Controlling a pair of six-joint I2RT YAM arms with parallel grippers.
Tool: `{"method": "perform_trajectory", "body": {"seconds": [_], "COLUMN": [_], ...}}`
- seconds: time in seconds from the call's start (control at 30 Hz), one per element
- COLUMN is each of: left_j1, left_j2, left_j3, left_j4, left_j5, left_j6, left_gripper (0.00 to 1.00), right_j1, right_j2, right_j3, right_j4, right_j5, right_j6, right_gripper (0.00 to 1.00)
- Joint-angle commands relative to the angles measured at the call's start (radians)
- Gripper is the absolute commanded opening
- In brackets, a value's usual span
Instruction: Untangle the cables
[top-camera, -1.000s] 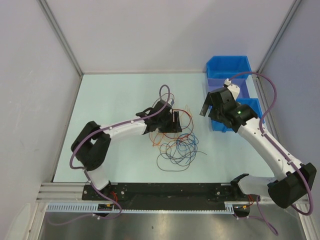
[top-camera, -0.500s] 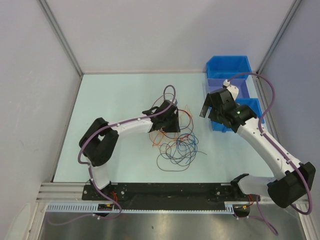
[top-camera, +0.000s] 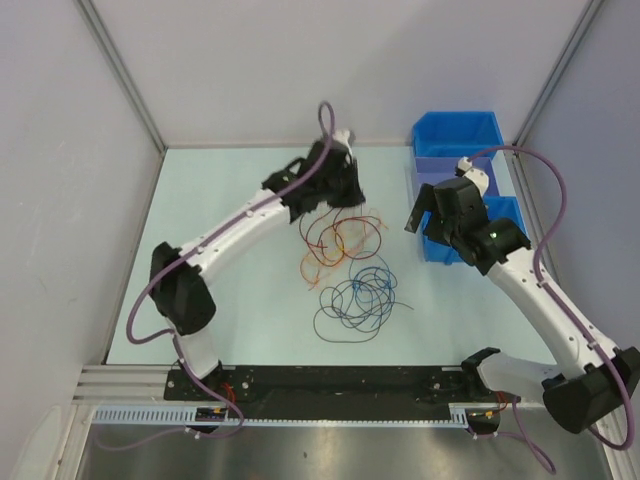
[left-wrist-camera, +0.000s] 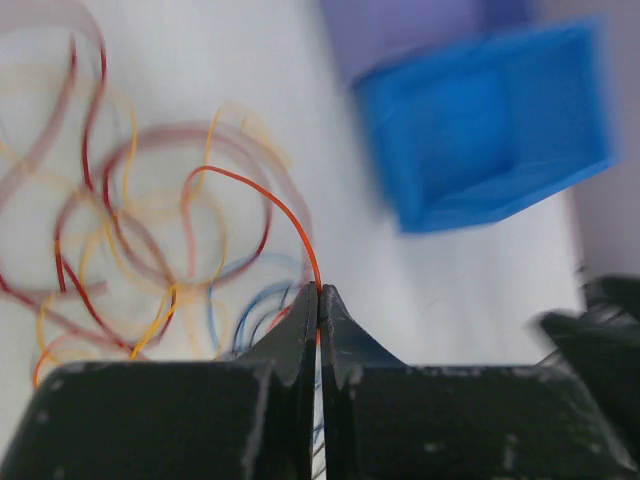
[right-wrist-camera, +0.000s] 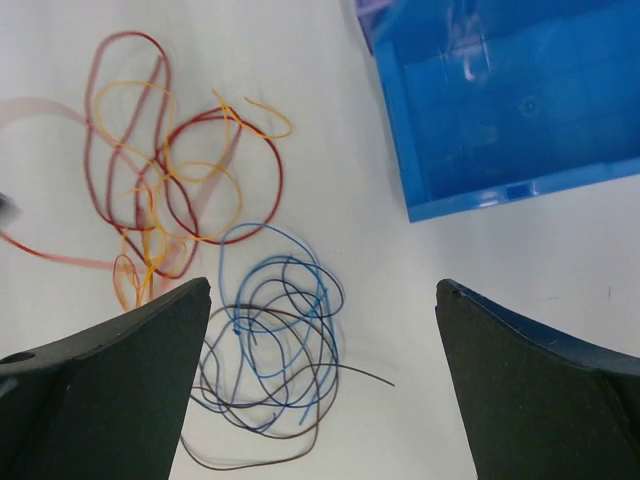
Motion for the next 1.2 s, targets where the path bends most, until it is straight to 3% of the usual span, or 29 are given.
{"method": "perform_trajectory", "body": {"seconds": [0.0, 0.1, 0.23, 0.37, 0.53, 0.73, 0.77, 0.97, 1.17], "left_j1": [0.025, 0.025, 0.025, 0.025, 0.029, 0.041, 0.049, 0.06, 0.061], "left_j2": [-0.084, -0.066, -0.147, -0.269, -0.345, -0.357, -0.35, -0.238, -0.201], "left_j3": [0.475, 0.726, 0.79, 0.643, 0.344, -0.061, -0.144, -0.247, -0.223], "left_j4": [-0.15, -0.239, -0.189, -0.103, -0.037, 0.146, 0.172, 0.287, 0.243], "left_j5": [0.008, 0.028, 0.088, 0.082, 0.039, 0.14, 0.209, 0.356, 0.329], "left_j6": [0.088, 0.116, 0.148, 0.168, 0.162, 0.067, 0.052, -0.022, 0.011], "left_gripper": [0.0, 0.0, 0.0, 0.0, 0.0, 0.0, 0.0, 0.0, 0.0], "right_j1": [-0.006, -0.005, 0.0, 0.003, 0.006, 0.024, 0.024, 0.052, 0.075], "right_j2": [-0.082, -0.117, -0.168, -0.219, -0.282, -0.355, -0.36, -0.36, -0.292], "right_j3": [0.009, 0.009, 0.006, 0.0, -0.021, -0.067, -0.075, -0.143, -0.218], "right_j4": [0.1, 0.131, 0.163, 0.194, 0.249, 0.285, 0.292, 0.303, 0.335], "right_j5": [-0.036, -0.056, -0.071, -0.082, -0.152, -0.272, -0.289, -0.338, -0.335], "right_j6": [-0.039, -0.05, -0.073, -0.104, -0.145, -0.179, -0.174, -0.151, -0.072], "right_gripper": [1.0, 1.0, 1.0, 1.0, 1.0, 1.0, 1.0, 0.99, 0.93]}}
